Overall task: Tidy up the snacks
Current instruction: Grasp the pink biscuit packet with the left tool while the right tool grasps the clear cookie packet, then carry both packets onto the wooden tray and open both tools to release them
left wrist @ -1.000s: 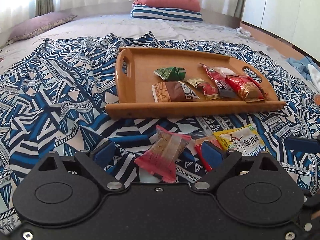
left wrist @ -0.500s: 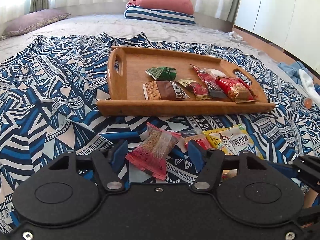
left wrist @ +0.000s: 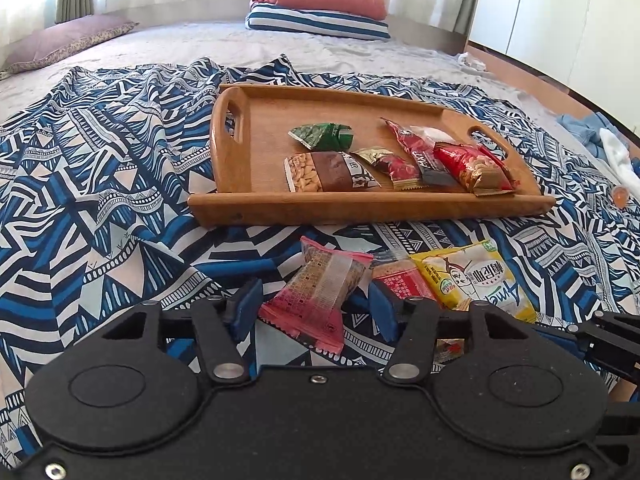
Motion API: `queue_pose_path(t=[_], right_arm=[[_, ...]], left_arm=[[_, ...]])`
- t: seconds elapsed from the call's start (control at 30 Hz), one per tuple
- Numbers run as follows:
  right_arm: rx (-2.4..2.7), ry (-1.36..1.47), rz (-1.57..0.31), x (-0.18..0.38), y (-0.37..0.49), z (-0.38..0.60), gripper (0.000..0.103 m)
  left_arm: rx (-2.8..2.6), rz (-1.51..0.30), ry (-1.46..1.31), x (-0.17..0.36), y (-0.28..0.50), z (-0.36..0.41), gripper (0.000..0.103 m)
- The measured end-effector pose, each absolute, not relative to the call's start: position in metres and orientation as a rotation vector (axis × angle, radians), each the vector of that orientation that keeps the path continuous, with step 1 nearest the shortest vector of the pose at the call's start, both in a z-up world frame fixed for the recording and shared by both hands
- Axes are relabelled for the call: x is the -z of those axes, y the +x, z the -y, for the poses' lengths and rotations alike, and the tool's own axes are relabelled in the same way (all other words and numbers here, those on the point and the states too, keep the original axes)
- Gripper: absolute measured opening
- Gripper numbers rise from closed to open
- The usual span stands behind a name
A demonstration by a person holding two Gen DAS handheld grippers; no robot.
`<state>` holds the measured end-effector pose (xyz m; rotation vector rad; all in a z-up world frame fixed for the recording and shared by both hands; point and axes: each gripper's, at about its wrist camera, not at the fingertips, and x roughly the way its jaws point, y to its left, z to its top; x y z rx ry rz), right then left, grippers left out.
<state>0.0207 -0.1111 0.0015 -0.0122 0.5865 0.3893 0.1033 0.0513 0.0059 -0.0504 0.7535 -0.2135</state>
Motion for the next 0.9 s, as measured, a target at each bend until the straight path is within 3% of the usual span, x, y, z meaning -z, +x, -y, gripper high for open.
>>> queue_pose_path(t=[0.1, 0.6, 0.9], right_arm=[[-0.390, -0.009, -0.585, -0.003, 0.020, 0.111, 0.028], [-0.314, 0.019, -0.540, -0.032, 0.029, 0.126, 0.026], [-0.251, 0.119, -0.553, -0.057, 0.079, 0.148, 0.026]], left_arm=[[0.215, -0.752, -0.059, -0.008, 0.103, -0.052, 0.038], [0.172, -0.675, -0.117, -0.042, 0.100, -0.056, 0.035], [0.126, -0.634, -0.140, -0.066, 0.140, -0.055, 0.035]])
